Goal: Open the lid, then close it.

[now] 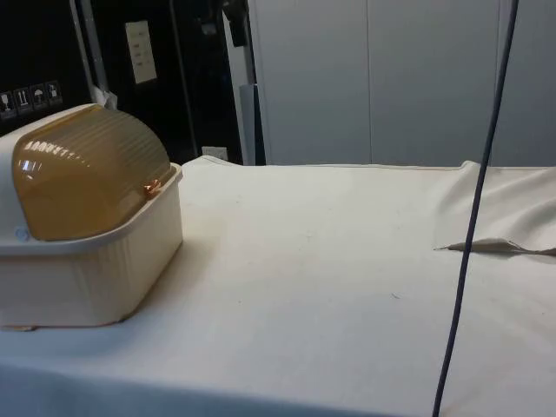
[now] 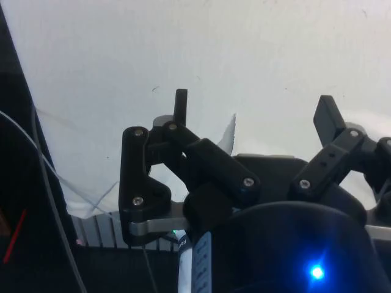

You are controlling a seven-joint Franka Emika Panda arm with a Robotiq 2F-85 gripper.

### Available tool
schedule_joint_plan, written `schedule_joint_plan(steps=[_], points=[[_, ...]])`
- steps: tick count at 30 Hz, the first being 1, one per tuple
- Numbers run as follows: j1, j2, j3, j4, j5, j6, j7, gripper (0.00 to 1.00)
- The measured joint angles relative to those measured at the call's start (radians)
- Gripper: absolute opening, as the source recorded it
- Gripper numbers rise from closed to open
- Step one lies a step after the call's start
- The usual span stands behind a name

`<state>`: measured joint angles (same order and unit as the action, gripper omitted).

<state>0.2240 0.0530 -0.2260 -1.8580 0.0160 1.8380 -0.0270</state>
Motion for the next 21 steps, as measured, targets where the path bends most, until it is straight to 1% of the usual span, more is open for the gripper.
schedule_joint_plan(steps=[9,13,14,15,17,18,21], points=[[0.000,-0.003,0.000,-0.027,0.001,0.031,-0.006,1.00],[0.001,-0.008,0.005,-0.068,0.002,0.089,-0.013,1.00],[0.001,-0.008,0.005,-0.068,0.002,0.089,-0.013,1.00],[0.002,-0.008,0.009,-0.080,0.002,0.110,-0.013,1.00],[0.003,-0.007,0.014,-0.091,0.002,0.129,-0.012,1.00],[0.003,-0.007,0.014,-0.091,0.002,0.129,-0.012,1.00],[0.004,-0.005,0.026,-0.103,0.002,0.155,-0.005,1.00]])
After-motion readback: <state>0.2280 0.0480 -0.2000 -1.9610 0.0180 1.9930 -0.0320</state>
